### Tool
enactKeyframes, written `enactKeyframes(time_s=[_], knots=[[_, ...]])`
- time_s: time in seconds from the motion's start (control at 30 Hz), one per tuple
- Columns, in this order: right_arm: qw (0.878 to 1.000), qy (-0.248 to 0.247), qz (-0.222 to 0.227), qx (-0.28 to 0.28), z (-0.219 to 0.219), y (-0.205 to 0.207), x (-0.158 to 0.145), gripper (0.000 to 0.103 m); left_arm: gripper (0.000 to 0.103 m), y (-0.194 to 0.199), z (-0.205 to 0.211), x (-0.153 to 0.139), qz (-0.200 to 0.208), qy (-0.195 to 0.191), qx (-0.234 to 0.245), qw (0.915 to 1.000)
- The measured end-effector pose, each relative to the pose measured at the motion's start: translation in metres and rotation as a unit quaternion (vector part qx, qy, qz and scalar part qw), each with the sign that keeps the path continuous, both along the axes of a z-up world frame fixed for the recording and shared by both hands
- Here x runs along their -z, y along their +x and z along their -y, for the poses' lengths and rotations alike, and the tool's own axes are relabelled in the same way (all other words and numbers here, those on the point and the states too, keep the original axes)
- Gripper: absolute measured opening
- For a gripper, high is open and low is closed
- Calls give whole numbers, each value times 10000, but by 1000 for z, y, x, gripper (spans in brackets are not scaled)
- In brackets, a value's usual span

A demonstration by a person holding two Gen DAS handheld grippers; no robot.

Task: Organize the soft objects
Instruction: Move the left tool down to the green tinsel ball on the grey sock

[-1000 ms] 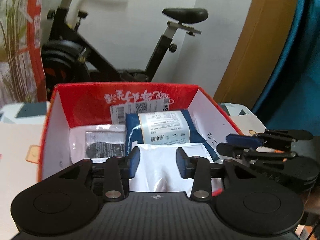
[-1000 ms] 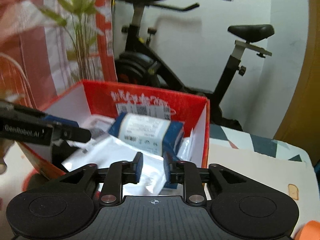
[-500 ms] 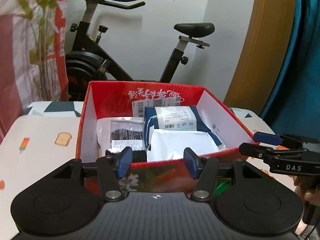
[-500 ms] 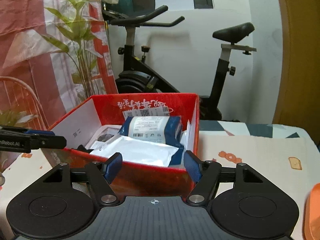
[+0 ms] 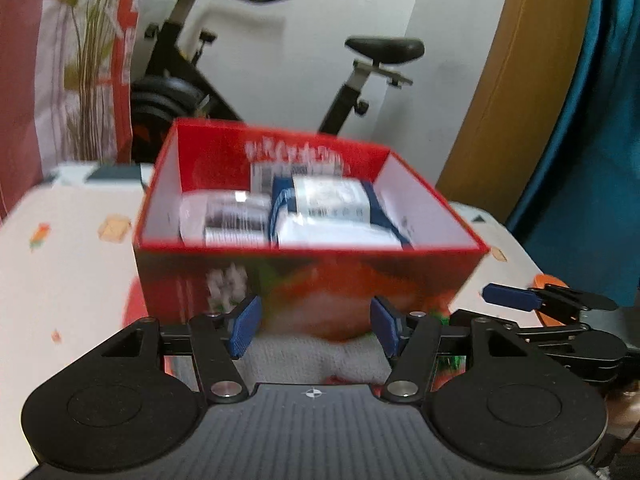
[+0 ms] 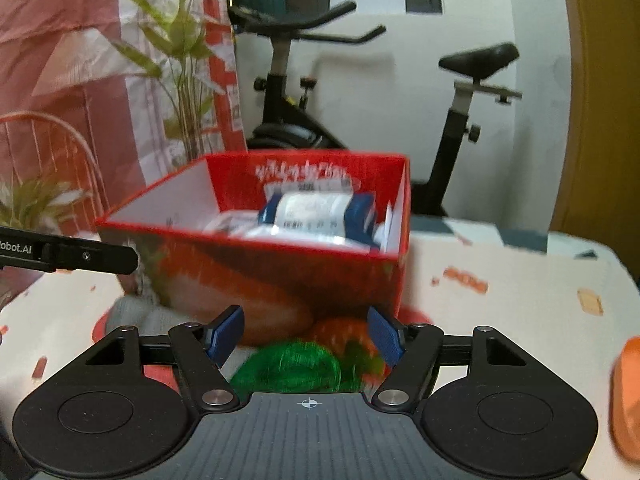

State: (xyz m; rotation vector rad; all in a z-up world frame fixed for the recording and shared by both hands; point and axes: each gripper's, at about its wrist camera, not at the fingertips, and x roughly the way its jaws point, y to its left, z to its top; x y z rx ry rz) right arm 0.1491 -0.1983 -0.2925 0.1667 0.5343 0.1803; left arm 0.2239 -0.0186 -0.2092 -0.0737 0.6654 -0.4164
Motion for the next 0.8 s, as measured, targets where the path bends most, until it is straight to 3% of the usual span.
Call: enactKeyframes(time_s=[0.23, 0.6, 0.8], knots=[[9994, 37, -296, -163, -8, -5, 18, 65, 63, 1, -4, 26, -647, -326, -87, 9973], [9972, -361, -537, -364, -18, -3, 35, 65, 63, 6, -5, 37, -994, -450, -148, 9939], [9944, -778, -454, -550, -27, 1, 36, 65, 62, 20, 9, 43, -1303, -638, -4, 9894]])
